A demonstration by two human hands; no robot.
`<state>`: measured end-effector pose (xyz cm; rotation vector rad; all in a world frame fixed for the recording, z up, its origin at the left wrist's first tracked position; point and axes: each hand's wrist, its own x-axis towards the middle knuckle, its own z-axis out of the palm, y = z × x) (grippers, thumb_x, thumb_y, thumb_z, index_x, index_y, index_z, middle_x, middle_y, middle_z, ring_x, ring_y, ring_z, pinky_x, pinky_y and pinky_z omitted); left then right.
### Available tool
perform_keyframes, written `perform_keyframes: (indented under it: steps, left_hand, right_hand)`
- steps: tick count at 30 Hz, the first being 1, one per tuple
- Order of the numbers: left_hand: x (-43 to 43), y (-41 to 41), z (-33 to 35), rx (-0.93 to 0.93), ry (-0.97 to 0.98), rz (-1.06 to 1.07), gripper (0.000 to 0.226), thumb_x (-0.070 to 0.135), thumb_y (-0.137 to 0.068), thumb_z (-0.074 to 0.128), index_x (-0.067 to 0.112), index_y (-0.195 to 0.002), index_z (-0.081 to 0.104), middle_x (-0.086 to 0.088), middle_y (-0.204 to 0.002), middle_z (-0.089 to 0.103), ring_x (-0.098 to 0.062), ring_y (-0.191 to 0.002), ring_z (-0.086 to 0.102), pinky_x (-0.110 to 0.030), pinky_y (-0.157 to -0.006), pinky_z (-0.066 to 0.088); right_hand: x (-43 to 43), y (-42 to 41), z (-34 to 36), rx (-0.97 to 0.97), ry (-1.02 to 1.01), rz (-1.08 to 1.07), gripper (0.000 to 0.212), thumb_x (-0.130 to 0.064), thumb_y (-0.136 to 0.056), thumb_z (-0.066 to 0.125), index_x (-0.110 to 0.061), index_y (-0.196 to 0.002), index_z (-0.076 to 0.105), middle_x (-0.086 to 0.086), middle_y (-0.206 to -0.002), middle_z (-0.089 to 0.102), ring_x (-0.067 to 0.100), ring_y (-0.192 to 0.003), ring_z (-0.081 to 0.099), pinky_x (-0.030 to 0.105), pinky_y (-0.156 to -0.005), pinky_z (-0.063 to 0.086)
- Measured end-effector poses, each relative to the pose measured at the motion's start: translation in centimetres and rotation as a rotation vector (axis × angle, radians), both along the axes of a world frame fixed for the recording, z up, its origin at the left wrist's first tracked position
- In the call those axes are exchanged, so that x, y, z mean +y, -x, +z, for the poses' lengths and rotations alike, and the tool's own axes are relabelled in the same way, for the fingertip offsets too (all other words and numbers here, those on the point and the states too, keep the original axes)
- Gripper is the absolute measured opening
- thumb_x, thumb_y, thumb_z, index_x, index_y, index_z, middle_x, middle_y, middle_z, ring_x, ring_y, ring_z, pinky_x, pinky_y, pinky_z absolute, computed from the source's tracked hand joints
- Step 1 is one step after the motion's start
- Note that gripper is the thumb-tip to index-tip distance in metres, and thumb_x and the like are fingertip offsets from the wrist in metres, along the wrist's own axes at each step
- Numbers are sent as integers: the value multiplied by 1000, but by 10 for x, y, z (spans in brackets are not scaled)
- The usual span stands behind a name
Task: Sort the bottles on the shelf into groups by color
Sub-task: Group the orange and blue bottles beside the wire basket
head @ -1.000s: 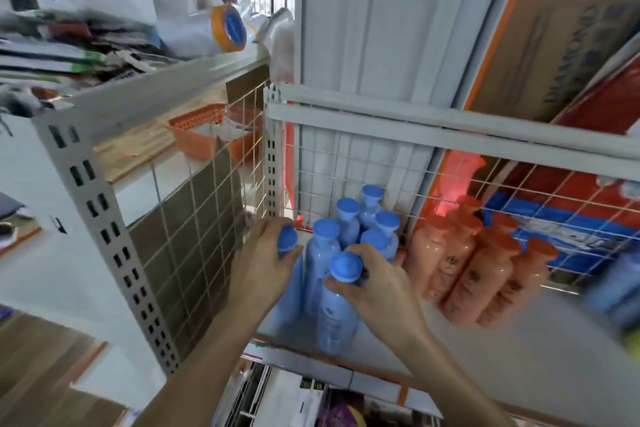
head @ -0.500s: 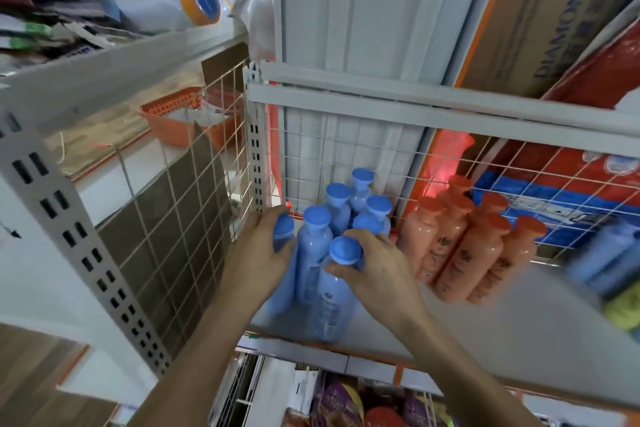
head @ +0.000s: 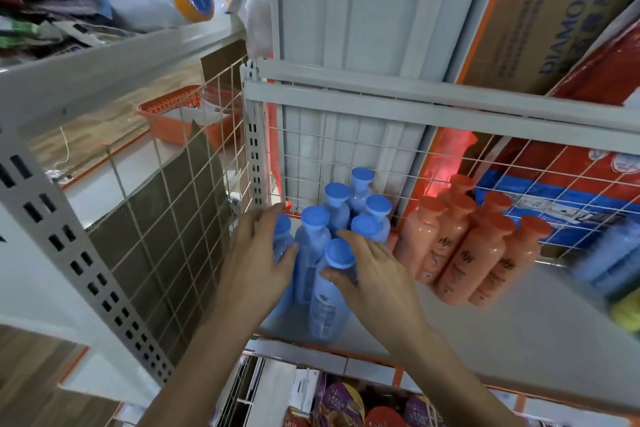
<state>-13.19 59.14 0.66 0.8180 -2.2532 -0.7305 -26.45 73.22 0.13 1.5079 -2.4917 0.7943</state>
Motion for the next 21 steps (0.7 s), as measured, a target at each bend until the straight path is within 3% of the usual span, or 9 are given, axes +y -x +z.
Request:
perform_keyframes:
  steps: [4, 8, 11, 15, 17, 21]
  left_hand:
    - [18, -4, 9, 54, 95, 66, 49, 24, -86, 68, 28, -131, 50, 2, -126, 41, -19, -119, 44, -27, -90, 37]
    - [35, 0, 31, 93, 133, 42, 30, 28, -88, 64, 27, -117, 56, 7, -114, 50, -14, -109, 47, -31, -90, 41]
    - [49, 13, 49, 76, 182, -31, 24, 31, -91, 61, 29, -116, 60, 15, -112, 55, -5, -108, 48, -26, -90, 40]
    - [82, 45, 60, 11, 234, -178, 27, 36, -93, 57, 28, -118, 63, 14, -118, 61, -6, -113, 52, -20, -93, 36]
    - [106, 67, 61, -51, 273, -259, 38, 43, -89, 52, 26, -122, 63, 10, -121, 63, -11, -116, 53, -18, -94, 34]
    - [167, 119, 60, -136, 292, -421, 49, 50, -85, 46, 28, -126, 59, 7, -121, 61, -16, -113, 56, -31, -97, 45]
  right_hand:
    - [9, 1, 2, -34, 10, 27, 60, -55, -88, 59, -29, -139, 41, -10, -128, 59, 18, -112, 57, 36, -82, 52]
    - [31, 5, 13, 7, 18, 28, 56, -62, -89, 51, -33, -136, 45, -16, -123, 59, 11, -109, 57, 27, -79, 51]
    - [55, 19, 27, 84, 50, -16, 47, -61, -92, 42, -33, -128, 54, -16, -117, 61, 8, -104, 58, 24, -72, 48]
    - [102, 57, 38, 138, 27, -75, 35, -42, -92, 54, -27, -124, 57, -10, -120, 60, 16, -109, 56, 32, -80, 51]
    - [135, 79, 39, 127, -10, -103, 38, -36, -90, 59, -26, -127, 56, -8, -124, 59, 20, -113, 55, 38, -84, 52]
    - [217, 120, 42, 133, -112, -209, 46, -39, -91, 59, -23, -133, 53, -4, -136, 55, 22, -124, 50, 39, -98, 46]
